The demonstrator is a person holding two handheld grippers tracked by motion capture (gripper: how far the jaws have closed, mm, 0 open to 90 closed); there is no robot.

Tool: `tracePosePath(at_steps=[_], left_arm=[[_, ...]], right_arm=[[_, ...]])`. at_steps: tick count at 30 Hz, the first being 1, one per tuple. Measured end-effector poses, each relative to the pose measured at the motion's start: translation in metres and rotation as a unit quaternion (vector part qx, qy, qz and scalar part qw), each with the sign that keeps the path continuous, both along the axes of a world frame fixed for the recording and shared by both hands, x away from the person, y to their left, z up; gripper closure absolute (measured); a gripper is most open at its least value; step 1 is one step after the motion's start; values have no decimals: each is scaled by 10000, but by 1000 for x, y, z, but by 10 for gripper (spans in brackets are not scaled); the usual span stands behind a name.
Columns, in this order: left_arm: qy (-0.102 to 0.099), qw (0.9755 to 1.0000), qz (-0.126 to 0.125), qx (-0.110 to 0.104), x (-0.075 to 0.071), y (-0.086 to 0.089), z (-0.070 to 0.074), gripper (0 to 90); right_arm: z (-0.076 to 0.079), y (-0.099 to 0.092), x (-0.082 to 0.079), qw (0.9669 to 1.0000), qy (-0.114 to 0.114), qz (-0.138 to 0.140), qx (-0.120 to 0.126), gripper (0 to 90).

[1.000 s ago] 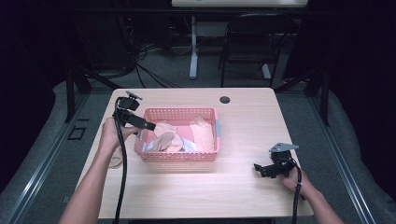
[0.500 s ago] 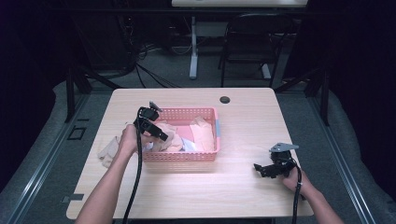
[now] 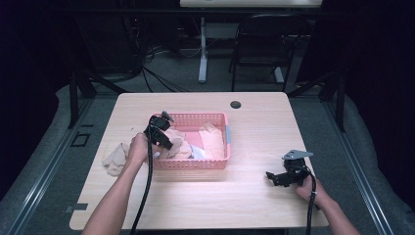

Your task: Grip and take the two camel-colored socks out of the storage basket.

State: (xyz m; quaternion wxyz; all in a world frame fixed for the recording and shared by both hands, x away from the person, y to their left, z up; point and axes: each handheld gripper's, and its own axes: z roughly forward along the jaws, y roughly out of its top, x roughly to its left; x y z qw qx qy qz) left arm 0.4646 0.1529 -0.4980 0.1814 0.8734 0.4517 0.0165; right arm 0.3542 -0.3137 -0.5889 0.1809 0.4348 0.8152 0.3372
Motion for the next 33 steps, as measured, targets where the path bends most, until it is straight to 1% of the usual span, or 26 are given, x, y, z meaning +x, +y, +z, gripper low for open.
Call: tracePosePath(at_steps=[1, 2, 4, 5, 6, 9, 12, 14, 15, 17, 18, 20, 23, 27, 30, 31, 33], left_arm=[[0, 10000, 0, 0, 0, 0, 0, 854], [-77, 10000, -34, -33, 0, 1, 5, 855], [-140, 9999, -40, -60, -1, 0, 11, 855], [-140, 9999, -40, -60, -1, 0, 11, 855], [-178, 9998, -63, -103, -1, 1, 18, 855], [-242, 9996, -122, -104, 0, 2, 26, 856], [-253, 9995, -130, -154, 0, 4, 33, 855], [-261, 9995, -146, -134, 0, 4, 34, 855], [-283, 9994, -142, -117, 1, 5, 38, 856], [-279, 9994, -142, -134, 1, 6, 40, 855], [-310, 9993, -148, -140, 0, 5, 44, 855], [-325, 9992, -171, -147, 0, 5, 46, 855], [-382, 9989, -212, -145, -1, 4, 53, 854], [-438, 9987, -221, -141, -1, 3, 60, 854], [-444, 9987, -236, -125, -1, 3, 66, 854], [-444, 9987, -236, -125, -1, 3, 66, 854], [-499, 9984, -229, -161, -1, 3, 72, 854]], right_arm=[[0, 0, 0, 10000, 0, 0, 0, 0], [0, 0, 0, 10000, 1, 0, 2, 0], [0, 0, 0, 10000, 1, 0, 2, 0], [0, 0, 0, 10000, 1, 0, 2, 0], [0, 0, 0, 10000, 2, 1, 3, 0], [0, 0, 0, 10000, 3, 1, 2, 0], [0, 0, 0, 10000, 3, 4, 6, 0], [0, 0, 0, 10000, 5, 9, 16, 0], [0, 0, 0, 10000, 3, 3, 1, 0], [0, 0, 0, 10000, 3, 4, 2, 0], [0, 0, 0, 10000, 2, 4, 1, 0], [0, 0, 0, 10000, 4, 4, 0, 0], [0, 0, 0, 10000, 3, 5, 2, 0], [0, 0, 0, 10000, 4, 5, 2, 0], [0, 0, 0, 10000, 3, 5, 1, 0], [0, 0, 0, 10000, 3, 4, 3, 0], [0, 0, 0, 10000, 3, 5, 1, 0]])
